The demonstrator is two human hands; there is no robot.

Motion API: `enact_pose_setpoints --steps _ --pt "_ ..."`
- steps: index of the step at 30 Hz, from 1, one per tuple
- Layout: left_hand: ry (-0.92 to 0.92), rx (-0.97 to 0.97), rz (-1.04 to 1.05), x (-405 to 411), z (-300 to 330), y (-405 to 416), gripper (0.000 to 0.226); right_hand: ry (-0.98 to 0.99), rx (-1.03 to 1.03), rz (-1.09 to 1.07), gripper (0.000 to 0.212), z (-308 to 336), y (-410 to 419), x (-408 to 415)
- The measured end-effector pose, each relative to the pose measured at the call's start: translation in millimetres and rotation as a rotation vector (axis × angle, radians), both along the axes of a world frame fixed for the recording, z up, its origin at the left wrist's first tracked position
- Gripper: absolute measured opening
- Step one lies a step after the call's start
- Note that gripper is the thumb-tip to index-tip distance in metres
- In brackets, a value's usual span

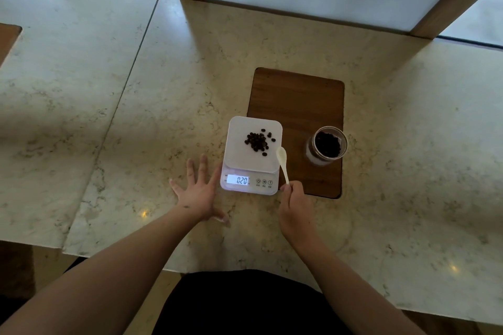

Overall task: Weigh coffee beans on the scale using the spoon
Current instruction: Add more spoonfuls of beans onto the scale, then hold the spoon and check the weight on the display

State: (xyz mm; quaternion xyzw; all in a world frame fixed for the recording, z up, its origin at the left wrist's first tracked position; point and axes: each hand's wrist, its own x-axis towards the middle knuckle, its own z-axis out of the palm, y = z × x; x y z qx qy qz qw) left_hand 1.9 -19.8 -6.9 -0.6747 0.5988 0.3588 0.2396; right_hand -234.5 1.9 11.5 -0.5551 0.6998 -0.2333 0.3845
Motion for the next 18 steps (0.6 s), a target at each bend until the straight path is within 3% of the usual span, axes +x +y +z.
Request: enact_pose_setpoints --steps 11,18 --pt "-0.003 -0.026 -0.005 2 -2 1 0.159 0.045 0.078 -0.013 0.026 1 10 -8" --pt "0.004 -0.057 -0.003 2 0 3 0.158 0.107 0.149 -0.186 0.028 -4 20 -35"
